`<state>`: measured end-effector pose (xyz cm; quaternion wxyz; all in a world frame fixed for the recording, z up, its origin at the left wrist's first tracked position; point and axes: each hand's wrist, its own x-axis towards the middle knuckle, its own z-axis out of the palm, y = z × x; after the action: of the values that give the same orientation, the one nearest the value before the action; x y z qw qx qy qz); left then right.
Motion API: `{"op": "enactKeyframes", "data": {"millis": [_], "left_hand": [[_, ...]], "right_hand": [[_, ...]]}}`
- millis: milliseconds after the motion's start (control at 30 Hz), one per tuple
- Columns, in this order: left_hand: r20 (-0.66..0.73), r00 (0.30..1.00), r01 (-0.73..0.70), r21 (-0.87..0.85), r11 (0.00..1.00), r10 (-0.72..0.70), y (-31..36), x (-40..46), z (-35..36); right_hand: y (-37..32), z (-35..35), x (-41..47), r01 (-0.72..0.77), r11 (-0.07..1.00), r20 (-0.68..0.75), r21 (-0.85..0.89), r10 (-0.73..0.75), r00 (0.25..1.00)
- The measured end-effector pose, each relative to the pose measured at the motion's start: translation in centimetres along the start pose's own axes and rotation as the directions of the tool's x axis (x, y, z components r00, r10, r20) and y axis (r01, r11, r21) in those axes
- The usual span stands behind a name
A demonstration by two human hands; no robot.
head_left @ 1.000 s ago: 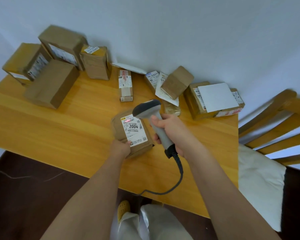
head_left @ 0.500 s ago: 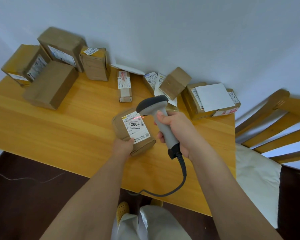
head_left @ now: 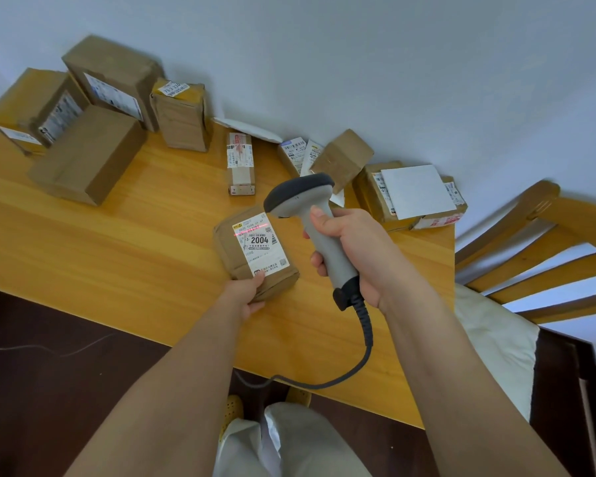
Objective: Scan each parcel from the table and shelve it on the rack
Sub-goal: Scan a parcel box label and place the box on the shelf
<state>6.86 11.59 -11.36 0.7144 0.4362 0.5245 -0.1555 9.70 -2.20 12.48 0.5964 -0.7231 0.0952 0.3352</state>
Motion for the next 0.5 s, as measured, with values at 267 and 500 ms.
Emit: {"op": "enactKeyframes", "data": {"millis": [267, 500], "left_hand": [[-0.041, 0.998, -0.052, -0.041, 0.998, 0.050, 0.1, -0.6, 0.1], [-0.124, 0.985, -0.122, 0.007, 0.993, 0.122, 0.2, -1.1, -0.3]], "right_hand": [[-0.1, -0.1, -0.7, 0.002, 1.000, 0.008, 0.023, -0.002, 1.000], [-0.2, -0.1, -1.3, 0.055, 0.998, 0.000, -0.008, -0.055, 0.998]]}}
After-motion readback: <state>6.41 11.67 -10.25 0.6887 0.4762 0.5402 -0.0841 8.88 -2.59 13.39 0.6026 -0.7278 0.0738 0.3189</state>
